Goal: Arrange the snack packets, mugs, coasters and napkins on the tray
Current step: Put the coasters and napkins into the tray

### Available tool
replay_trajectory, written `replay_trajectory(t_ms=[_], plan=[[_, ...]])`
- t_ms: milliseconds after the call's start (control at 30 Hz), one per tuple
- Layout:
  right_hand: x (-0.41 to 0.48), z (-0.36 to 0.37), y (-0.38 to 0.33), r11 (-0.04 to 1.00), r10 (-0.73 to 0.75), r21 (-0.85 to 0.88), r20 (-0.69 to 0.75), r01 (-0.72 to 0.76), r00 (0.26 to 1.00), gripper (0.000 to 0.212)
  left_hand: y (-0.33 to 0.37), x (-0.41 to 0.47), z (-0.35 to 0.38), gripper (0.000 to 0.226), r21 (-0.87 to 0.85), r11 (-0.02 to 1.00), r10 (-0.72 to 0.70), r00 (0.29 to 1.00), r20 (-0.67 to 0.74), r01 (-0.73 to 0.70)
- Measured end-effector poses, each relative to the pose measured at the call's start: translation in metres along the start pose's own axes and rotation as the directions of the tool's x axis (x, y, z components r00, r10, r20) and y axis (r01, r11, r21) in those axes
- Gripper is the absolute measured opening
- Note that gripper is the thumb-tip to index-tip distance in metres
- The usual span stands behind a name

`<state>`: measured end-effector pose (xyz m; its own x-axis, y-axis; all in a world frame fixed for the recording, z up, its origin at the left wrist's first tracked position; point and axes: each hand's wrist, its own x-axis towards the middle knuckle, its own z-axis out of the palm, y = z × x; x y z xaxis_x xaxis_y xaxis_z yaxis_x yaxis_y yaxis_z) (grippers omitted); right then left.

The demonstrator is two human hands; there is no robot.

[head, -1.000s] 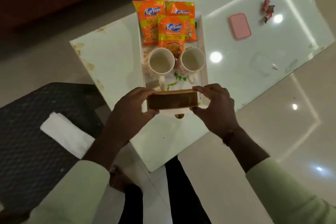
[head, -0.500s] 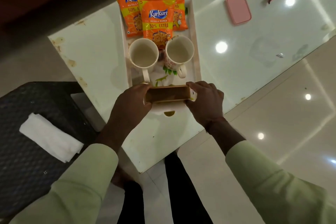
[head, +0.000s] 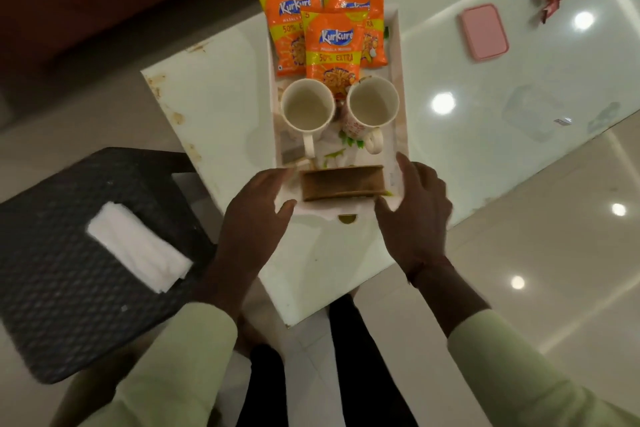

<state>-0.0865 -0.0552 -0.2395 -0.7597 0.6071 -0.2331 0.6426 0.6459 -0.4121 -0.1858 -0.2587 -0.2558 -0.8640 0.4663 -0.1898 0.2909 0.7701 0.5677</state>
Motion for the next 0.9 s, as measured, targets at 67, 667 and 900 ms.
replay_trajectory(t_ms=[67,667,900], plan=[[-0.022,0.0,-0.022,0.996,-0.073,0.051,-0.095,0.078,0.993,0.072,-0.011,-0.019,-0.025,0.036,-0.009,1.0,0.003,0.991,-0.135,-0.004],[-0.14,0.163,-0.205,0.968,-0.057,0.248,0.371,-0.039,0.927,0.072,-0.213,-0.057,-0.138,0.051,0.014,0.899,-0.438,0.895,0.083,0.439],[-0.145,0.186,-0.21,0.959,0.041,0.255,0.317,-0.127,0.948,0.043,-0.23,-0.036,-0.13,0.055,0.157,0.948,-0.304,0.932,0.2,0.276]])
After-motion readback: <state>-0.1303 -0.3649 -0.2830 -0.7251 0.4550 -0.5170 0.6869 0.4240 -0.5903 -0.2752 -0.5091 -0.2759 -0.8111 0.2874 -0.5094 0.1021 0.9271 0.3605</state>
